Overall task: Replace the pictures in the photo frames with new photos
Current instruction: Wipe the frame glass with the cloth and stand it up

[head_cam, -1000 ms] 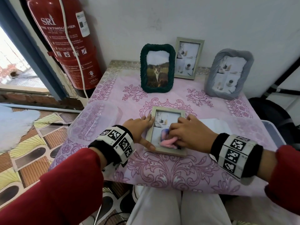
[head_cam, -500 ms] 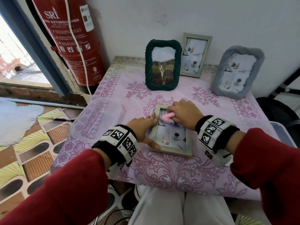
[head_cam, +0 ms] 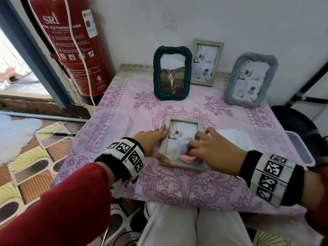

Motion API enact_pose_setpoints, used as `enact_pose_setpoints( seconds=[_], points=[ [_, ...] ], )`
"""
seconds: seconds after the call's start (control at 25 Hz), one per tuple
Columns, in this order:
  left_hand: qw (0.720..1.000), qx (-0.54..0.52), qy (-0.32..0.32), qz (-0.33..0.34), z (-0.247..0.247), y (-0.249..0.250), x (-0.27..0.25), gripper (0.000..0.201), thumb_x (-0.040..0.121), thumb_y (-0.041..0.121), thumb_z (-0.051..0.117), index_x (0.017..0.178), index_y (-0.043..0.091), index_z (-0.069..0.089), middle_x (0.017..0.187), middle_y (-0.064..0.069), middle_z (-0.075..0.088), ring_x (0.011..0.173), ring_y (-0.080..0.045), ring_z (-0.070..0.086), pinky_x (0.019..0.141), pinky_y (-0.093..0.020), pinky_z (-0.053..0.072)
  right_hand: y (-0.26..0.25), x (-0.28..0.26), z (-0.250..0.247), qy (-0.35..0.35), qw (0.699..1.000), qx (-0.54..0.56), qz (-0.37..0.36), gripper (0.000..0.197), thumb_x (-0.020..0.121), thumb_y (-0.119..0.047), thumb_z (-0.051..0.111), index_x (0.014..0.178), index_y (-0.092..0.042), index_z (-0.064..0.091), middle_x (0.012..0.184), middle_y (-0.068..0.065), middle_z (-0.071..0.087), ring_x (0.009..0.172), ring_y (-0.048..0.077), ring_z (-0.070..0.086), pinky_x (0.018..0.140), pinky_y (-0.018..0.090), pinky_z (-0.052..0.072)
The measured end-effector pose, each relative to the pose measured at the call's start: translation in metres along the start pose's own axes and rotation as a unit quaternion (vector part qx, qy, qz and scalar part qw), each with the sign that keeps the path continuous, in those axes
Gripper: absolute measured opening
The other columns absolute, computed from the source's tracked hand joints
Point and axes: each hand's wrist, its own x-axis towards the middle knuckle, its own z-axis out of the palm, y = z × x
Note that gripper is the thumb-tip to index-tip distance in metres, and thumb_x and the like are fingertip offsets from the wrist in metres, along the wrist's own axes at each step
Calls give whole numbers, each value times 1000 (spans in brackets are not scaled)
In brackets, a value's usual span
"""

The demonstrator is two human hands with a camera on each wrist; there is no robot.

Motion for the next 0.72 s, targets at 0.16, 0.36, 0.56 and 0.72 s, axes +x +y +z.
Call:
enact_pose_setpoints(
  seconds=[0.16, 0.36, 0.56, 0.72],
  points=[
    [1000, -2, -1, 2, 1, 0, -1, 112, 70, 57, 69, 150, 20, 0, 159, 0, -5, 144, -20, 20, 115, -38, 26, 4, -4, -1, 5, 996, -90, 16, 48, 78, -8, 18, 73, -27, 62, 76, -9, 64, 78, 23, 61, 77, 43, 51],
    [1000, 10, -1, -1, 0, 1, 1, 112, 71, 56, 70, 150, 17, 1, 159, -4, -4, 142, -21, 26, 113, -36, 29, 24, 19, 6, -41, 995, -74, 59, 47, 83, -10, 19, 100, -26, 60, 107, -7, 62, 104, 26, 51, 95, 47, 34],
    [1000, 8, -9, 0, -1, 2, 1, 112, 71, 56, 70, 150, 17, 1, 159, -4, -6, 144, -22, 21, 115, -38, 26, 36, 55, 8, -43, 993, -20, 107, 29, 89, -13, 42, 110, -23, 60, 114, 1, 58, 110, 26, 47, 89, 39, 31],
    [1000, 14, -7, -2, -2, 3, 0, 111, 71, 57, 69, 150, 17, 3, 159, -5, -4, 143, -21, 23, 113, -39, 28, 32, 74, 12, -56, 980, 109, 156, 32, 87, -14, 51, 118, -20, 58, 116, 6, 53, 113, 26, 47, 91, 39, 32]
  ],
)
